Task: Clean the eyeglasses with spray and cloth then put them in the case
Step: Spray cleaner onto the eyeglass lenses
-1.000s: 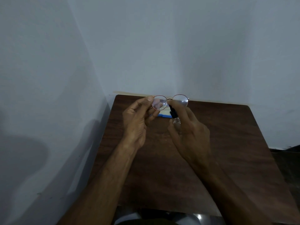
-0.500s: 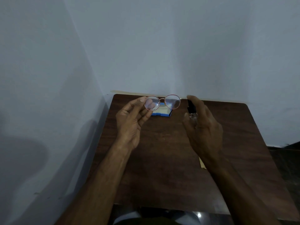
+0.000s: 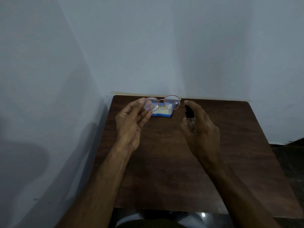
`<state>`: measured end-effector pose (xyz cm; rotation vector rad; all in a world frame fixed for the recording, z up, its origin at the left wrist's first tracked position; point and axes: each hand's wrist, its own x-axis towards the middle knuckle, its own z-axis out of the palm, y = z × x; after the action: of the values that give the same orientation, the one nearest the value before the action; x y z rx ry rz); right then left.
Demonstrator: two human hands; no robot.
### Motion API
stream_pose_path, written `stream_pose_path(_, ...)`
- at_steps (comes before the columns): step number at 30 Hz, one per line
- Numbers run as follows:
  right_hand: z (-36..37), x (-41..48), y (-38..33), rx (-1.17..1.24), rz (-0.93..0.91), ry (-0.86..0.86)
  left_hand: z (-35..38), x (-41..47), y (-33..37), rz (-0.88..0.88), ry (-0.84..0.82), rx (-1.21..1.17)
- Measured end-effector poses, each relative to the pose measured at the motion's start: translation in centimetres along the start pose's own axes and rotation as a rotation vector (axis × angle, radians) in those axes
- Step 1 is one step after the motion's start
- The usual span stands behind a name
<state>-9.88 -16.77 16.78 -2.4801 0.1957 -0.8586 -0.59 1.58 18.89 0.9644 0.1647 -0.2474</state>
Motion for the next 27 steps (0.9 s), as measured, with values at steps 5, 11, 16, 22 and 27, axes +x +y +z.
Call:
stream_pose_path(5, 0.4, 0.4, -0.3, 0.006, 0.014, 0.033, -0.3, 0.4, 0.1, -0.01, 0.002, -0.008)
stream_pose_path(11, 1.3, 0.6, -1.1, 0.008, -0.019, 0.018, -0.7, 0.7, 0.0, -0.014, -0.003, -0.005)
stream_pose_path(16, 2.4, 1.5, -1.6, 0.018, 0.032, 0.036, -0.7, 0.9, -0.1, -0.017, -0.015, 0.001)
stream_pose_path(22, 3.1, 1.8, -1.6, 0.08, -0.003, 0.014, -0.9, 1.4, -0.7, -0.022, -0.004, 0.017)
stream_pose_path(27, 3.7, 1.1, -0.9, 0.212, 0.157, 0.007, -1.2, 2.1, -1.2, -0.053, 0.006, 0.006)
